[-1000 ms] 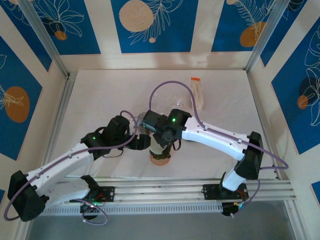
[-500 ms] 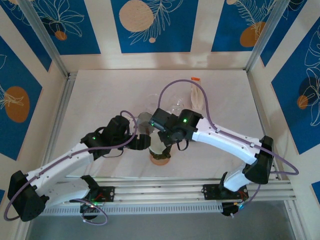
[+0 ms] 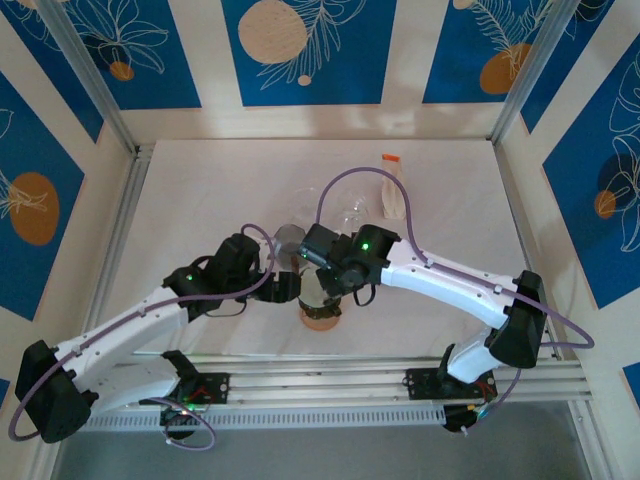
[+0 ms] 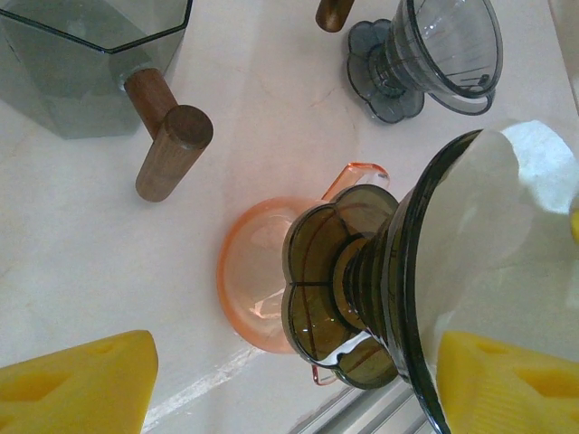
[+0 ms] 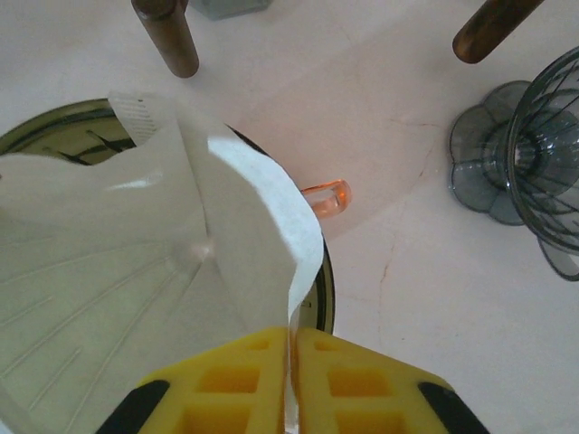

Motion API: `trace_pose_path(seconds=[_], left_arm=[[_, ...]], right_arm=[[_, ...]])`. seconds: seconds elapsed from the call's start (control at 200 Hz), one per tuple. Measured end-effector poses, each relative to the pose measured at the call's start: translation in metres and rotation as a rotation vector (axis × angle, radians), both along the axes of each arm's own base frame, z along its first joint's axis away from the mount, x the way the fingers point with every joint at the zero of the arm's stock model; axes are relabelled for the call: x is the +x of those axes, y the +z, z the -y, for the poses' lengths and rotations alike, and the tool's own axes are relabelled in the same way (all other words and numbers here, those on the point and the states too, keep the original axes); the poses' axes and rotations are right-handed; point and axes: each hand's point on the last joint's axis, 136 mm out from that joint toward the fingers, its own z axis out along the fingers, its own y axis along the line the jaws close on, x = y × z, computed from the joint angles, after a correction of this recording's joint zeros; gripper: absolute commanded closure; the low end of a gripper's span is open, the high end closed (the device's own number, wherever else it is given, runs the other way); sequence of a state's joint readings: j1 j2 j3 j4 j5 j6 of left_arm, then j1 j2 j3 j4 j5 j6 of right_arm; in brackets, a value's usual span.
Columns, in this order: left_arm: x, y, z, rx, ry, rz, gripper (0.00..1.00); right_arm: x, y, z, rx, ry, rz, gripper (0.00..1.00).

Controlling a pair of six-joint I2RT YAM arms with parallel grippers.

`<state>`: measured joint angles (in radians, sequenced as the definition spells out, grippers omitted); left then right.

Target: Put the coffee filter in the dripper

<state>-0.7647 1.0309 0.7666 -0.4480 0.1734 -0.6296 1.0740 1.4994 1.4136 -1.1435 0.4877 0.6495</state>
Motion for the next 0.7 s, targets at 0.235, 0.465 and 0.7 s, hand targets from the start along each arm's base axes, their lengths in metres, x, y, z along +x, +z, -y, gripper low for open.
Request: trace_pose_path(seconds=[0.235, 0.465, 0.7], left_arm=[[0.0, 0.0, 0.0, -0.001, -0.002, -0.001, 0.19], [0.0, 0.0, 0.0, -0.001, -0.001, -0.002, 0.19], [-0.001, 0.0, 0.0, -0.003, 0.004, -0.007, 0.2]], right_arm=[[0.002, 0.018, 0.001, 0.051, -0.014, 0.036, 0.42], [0.001, 0.005, -0.007, 0.043, -0.012, -0.019, 0.41], [-0.007, -0.009, -0.003, 0.015, -0.01, -0.065, 0.4]])
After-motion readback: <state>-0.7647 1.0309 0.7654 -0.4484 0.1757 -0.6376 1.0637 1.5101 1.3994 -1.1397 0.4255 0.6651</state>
